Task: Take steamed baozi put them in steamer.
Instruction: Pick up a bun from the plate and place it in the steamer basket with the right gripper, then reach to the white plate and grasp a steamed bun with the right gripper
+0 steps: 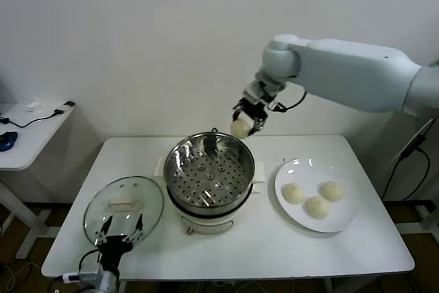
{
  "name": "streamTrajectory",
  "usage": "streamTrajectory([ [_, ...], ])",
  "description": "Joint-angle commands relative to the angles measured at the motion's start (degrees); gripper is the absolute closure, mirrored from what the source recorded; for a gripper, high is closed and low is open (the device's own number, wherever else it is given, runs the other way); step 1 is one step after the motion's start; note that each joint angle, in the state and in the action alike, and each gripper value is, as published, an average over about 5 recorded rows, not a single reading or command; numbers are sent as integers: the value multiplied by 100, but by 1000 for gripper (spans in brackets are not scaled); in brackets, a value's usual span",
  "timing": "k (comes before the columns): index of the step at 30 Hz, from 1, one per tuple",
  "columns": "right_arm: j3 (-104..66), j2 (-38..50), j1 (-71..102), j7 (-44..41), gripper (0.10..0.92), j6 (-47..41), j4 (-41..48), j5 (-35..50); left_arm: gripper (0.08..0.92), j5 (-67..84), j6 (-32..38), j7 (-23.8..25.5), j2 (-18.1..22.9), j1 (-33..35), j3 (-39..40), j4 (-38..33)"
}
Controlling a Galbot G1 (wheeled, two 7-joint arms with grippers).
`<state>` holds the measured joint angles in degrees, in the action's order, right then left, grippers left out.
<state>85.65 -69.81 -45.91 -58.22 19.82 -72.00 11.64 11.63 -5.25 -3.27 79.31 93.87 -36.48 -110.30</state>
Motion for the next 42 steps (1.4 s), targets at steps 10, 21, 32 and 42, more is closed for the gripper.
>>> streamTrajectory([
  [10, -781, -1520, 1814, 296, 397, 2415, 2312, -2628, 177, 9, 20, -29, -41, 73, -10, -33],
  [21, -1363, -1784, 2318, 693, 397, 2613, 3250, -3193, 177, -7, 53, -54, -18, 78, 16, -16],
  [32, -1221, -1875, 2139, 537, 218, 2710, 3389, -2557, 177, -21, 112, -78, 39, 92, 67, 26],
  [42, 761, -399, -310, -627, 202, 964, 1071, 2027, 177, -36, 84, -47, 36, 107, 75, -55],
])
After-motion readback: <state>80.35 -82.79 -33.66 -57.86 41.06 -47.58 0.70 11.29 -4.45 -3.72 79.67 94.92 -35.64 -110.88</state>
